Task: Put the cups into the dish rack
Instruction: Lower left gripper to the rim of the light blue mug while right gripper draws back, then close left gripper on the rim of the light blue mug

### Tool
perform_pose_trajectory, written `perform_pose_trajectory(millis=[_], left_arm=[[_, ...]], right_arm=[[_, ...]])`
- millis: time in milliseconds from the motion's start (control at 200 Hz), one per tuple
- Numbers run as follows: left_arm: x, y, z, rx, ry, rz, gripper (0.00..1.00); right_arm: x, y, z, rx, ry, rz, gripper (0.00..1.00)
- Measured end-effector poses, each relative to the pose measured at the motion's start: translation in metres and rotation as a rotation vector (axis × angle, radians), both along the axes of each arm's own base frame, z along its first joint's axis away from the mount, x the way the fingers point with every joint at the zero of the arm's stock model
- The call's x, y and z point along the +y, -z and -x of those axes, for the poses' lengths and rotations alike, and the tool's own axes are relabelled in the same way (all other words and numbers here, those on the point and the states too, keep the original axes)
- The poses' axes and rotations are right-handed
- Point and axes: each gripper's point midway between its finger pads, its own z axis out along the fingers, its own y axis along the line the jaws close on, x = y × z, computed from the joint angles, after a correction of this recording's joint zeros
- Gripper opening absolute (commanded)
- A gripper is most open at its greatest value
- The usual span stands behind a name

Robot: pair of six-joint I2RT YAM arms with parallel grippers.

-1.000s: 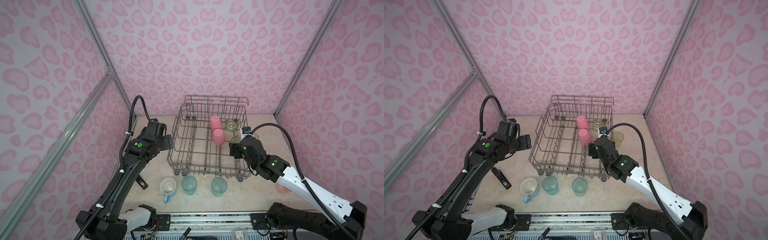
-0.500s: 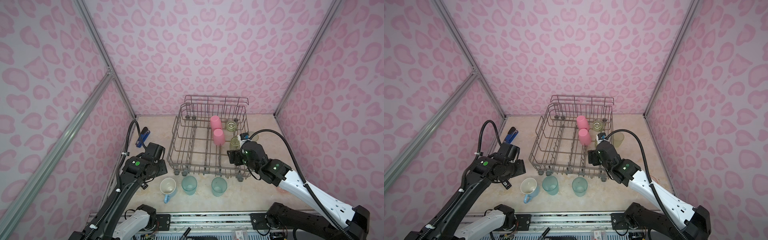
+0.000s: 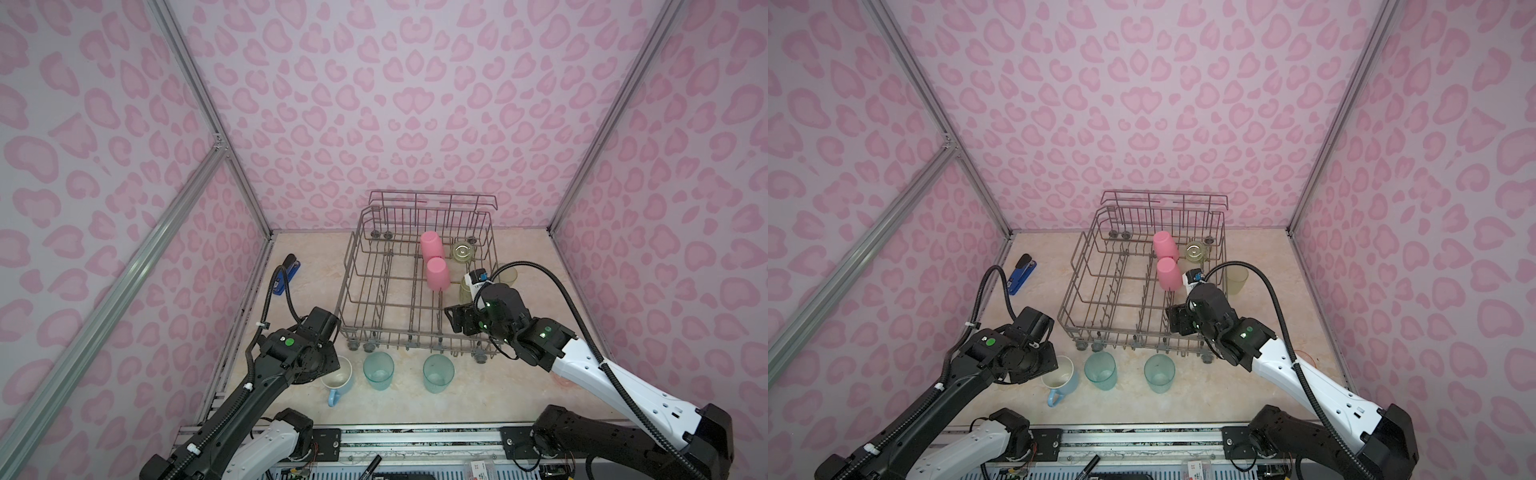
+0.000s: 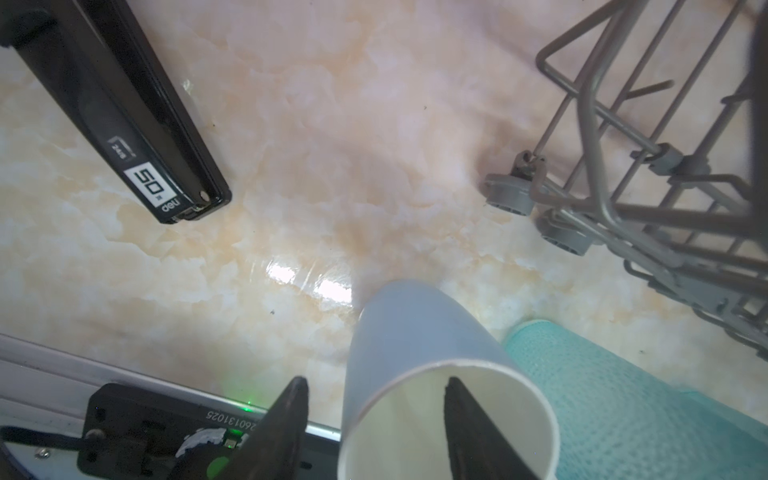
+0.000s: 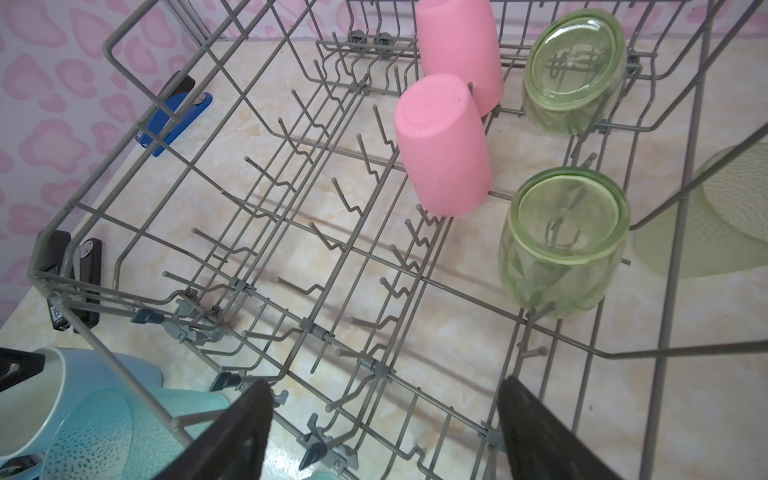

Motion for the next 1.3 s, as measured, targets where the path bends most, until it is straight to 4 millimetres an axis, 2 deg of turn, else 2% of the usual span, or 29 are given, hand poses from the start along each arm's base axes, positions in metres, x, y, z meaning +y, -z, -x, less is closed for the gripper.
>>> perform_pose_trajectory(millis=[185, 325, 385, 415, 760, 1095, 1300], left_arm=[[-0.002, -0.001, 0.002, -0.018, -0.006, 0.014, 0.46], [-0.002, 0.000, 0.003, -0.016, -0.015, 0.017, 0.38], [-0.002, 0.000, 0.003, -0.015, -0.020, 0.016, 0.37], [-0.002, 0.000, 0.003, -0.015, -0.021, 0.013, 0.33], [-0.003, 0.004, 0.004, 0.007, -0.006, -0.012, 0.24], [-0.005, 0.008, 0.009, 0.005, -0.024, 0.009, 0.12], [-0.006, 0.009, 0.010, -0.011, -0.034, 0.022, 0.10]], right_arm=[[0.004, 0.002, 0.001, 0.006, -0.019, -0.014, 0.84], [0.005, -0.002, 0.000, -0.010, -0.018, -0.027, 0.84], [0.004, -0.005, 0.001, -0.022, -0.017, -0.035, 0.85], [0.003, -0.006, 0.001, -0.028, -0.014, -0.036, 0.85], [-0.004, -0.012, 0.003, -0.058, 0.005, -0.042, 0.85], [-0.002, -0.003, 0.002, -0.041, 0.001, -0.032, 0.85], [0.002, 0.004, -0.001, -0.026, -0.005, -0.025, 0.85]])
